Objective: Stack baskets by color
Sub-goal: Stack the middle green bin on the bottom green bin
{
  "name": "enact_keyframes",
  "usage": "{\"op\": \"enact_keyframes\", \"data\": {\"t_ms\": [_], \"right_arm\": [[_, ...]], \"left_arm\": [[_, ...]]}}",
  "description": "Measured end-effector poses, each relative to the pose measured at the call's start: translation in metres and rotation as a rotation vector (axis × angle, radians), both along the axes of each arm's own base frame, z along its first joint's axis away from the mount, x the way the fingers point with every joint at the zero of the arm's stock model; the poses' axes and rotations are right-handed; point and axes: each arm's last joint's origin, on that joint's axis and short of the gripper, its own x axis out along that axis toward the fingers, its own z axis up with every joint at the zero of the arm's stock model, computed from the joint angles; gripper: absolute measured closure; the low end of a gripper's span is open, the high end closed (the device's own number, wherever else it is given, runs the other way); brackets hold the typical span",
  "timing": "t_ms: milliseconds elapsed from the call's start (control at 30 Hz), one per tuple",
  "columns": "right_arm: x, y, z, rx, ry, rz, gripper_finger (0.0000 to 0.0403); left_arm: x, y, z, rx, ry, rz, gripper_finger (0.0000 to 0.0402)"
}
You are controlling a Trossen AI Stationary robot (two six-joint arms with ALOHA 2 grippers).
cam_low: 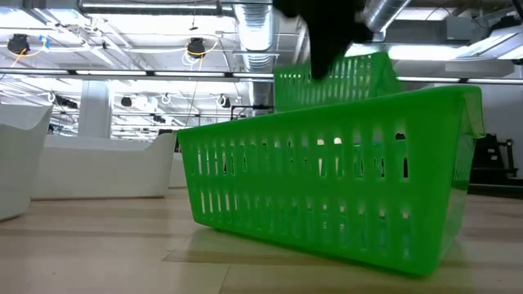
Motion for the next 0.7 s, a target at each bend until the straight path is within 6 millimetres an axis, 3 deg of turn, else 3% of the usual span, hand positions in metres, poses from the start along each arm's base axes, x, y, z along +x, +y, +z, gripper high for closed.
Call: {"op": "enact_keyframes", "data": {"t_ms": [200, 467, 700], "right_arm": [[-0.010, 0.064, 0.047, 0.157, -0.199, -0.124, 0.0399], [-0.013, 0.129, 0.043, 0.285, -0.377, -0.155, 0.0400], [-0.009, 0.152, 0.041, 0.240, -0.341, -0.130, 0.0400]], "left_arm": [[0.000, 0.001, 0.000, -0.048, -0.005, 0.024, 0.0148], [0.000, 0.001, 0.000, -0.056, -0.007, 0.042, 0.0148], [0.000, 0.001, 0.000, -0.052, -0.007, 0.043, 0.0148]]}}
